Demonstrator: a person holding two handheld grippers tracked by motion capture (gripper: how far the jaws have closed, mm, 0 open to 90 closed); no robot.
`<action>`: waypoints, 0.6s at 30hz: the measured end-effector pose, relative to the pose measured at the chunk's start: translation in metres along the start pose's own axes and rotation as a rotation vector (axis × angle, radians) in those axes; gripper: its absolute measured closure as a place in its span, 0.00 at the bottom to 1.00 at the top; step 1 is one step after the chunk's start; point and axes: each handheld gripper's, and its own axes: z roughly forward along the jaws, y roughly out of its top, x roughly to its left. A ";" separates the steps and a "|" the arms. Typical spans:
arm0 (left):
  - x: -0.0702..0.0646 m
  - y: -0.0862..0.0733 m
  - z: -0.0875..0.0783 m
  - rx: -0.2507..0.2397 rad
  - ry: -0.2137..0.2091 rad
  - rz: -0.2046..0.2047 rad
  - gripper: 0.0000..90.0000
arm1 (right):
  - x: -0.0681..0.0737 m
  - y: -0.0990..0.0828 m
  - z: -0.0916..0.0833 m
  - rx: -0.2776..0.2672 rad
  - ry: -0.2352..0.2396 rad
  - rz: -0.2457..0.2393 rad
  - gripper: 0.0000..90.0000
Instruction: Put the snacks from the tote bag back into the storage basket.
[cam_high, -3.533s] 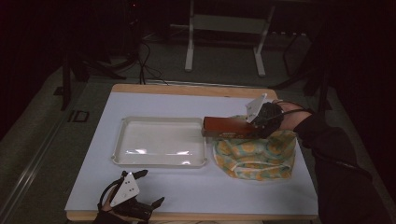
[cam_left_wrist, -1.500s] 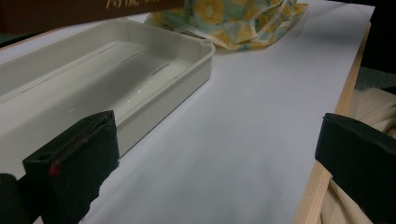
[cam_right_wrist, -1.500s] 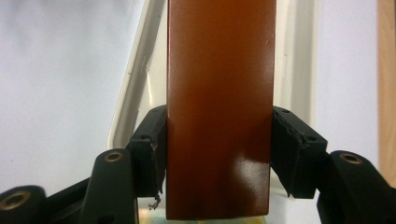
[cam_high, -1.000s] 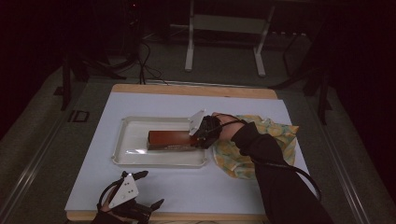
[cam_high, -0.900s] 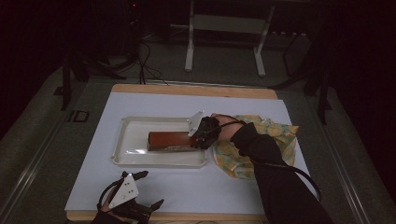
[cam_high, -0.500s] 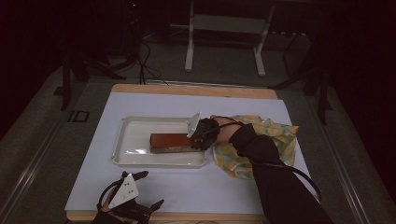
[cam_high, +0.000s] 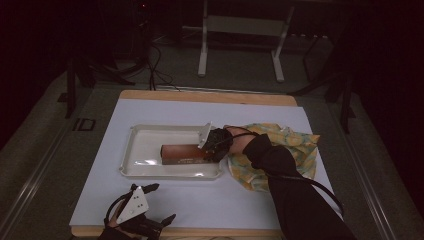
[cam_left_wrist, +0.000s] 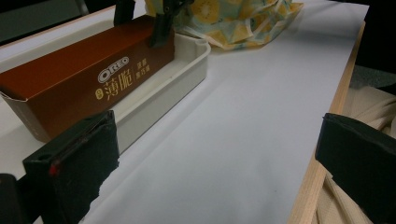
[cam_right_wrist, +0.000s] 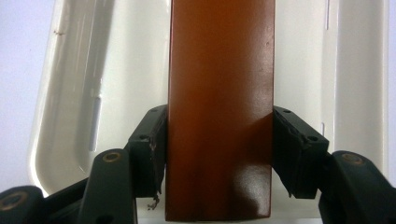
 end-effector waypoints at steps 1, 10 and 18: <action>0.000 0.000 0.000 0.000 0.000 0.000 0.00 | 0.000 0.000 0.000 0.001 0.001 0.005 0.46; 0.000 0.000 0.000 0.003 0.000 -0.003 0.00 | -0.001 0.000 -0.002 -0.016 0.015 0.031 0.44; 0.000 0.000 0.000 0.005 0.001 -0.007 0.00 | -0.003 0.000 -0.011 -0.032 0.015 0.056 0.39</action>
